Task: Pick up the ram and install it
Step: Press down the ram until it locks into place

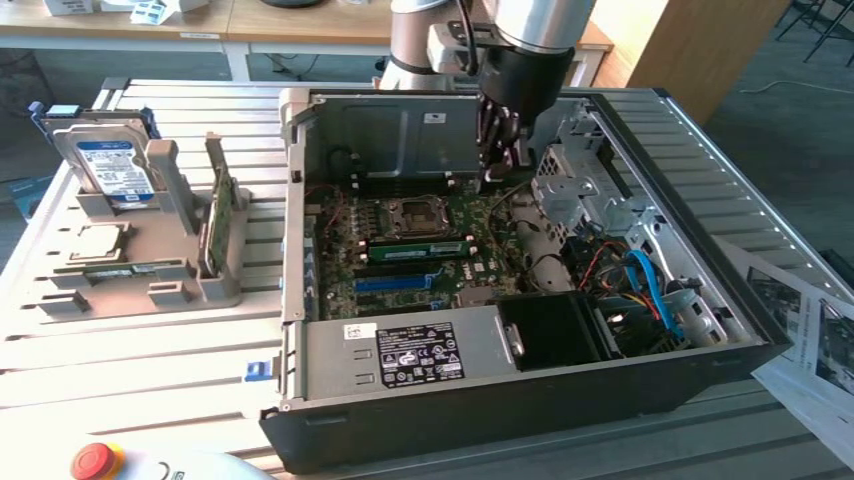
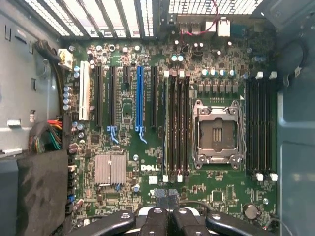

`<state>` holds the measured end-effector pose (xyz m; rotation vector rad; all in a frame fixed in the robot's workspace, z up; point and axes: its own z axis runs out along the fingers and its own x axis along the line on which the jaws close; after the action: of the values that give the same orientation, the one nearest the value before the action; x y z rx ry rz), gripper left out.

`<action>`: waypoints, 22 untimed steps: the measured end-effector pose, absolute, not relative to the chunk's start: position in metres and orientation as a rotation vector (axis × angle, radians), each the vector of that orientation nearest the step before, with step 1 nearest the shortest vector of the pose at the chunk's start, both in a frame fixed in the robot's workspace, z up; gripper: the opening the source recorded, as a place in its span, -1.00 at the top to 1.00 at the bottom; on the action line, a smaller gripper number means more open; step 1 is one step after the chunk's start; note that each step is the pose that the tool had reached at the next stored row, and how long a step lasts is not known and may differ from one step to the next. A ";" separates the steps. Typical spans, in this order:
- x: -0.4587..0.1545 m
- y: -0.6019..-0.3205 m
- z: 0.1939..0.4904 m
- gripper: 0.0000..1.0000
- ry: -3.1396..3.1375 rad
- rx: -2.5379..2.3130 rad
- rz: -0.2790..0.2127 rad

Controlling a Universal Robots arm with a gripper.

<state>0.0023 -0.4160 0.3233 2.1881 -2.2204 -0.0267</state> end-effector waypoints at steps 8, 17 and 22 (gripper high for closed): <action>0.014 -0.416 0.323 0.80 -2.220 2.188 -0.027; 0.016 -0.404 0.323 0.80 -2.228 2.181 -0.027; 0.016 -0.404 0.322 0.80 -2.228 2.181 -0.027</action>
<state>0.0157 -0.4045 0.3218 2.1808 -2.2277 -0.0269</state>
